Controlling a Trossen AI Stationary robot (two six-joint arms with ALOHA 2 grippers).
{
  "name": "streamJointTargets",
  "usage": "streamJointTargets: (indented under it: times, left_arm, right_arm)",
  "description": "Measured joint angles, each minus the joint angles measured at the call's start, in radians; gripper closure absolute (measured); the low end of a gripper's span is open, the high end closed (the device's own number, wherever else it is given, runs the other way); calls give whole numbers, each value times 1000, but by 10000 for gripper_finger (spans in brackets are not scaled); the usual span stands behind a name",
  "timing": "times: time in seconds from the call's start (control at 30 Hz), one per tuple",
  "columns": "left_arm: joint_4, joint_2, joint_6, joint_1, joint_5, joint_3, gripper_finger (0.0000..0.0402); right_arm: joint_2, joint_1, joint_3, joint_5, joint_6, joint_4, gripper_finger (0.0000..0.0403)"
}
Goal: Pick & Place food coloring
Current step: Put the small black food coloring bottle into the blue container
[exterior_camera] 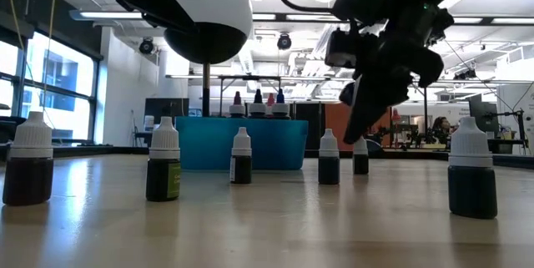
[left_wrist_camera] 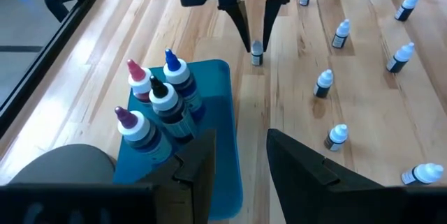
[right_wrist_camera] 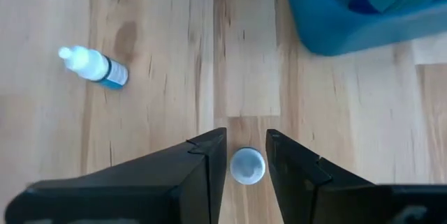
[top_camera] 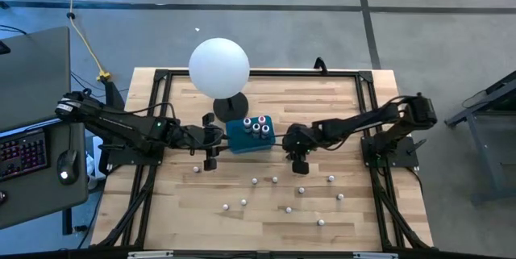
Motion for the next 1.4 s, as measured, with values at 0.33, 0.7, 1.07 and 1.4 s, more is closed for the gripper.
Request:
streamJointTargets:
  times: [0.33,0.7,1.07,1.4]
  left_arm:
    - [1,0,0,0,-1,0,275]
    - [0,0,0,0,-2,0,275]
    - [0,0,0,0,-2,0,275]
    - [0,0,34,0,-2,0,275]
  right_arm:
    - [44,2,0,1,26,-17,308]
    - [66,2,0,3,66,-32,308]
    - [66,2,-16,43,173,-22,327]
    - [59,2,39,-34,200,185,330]
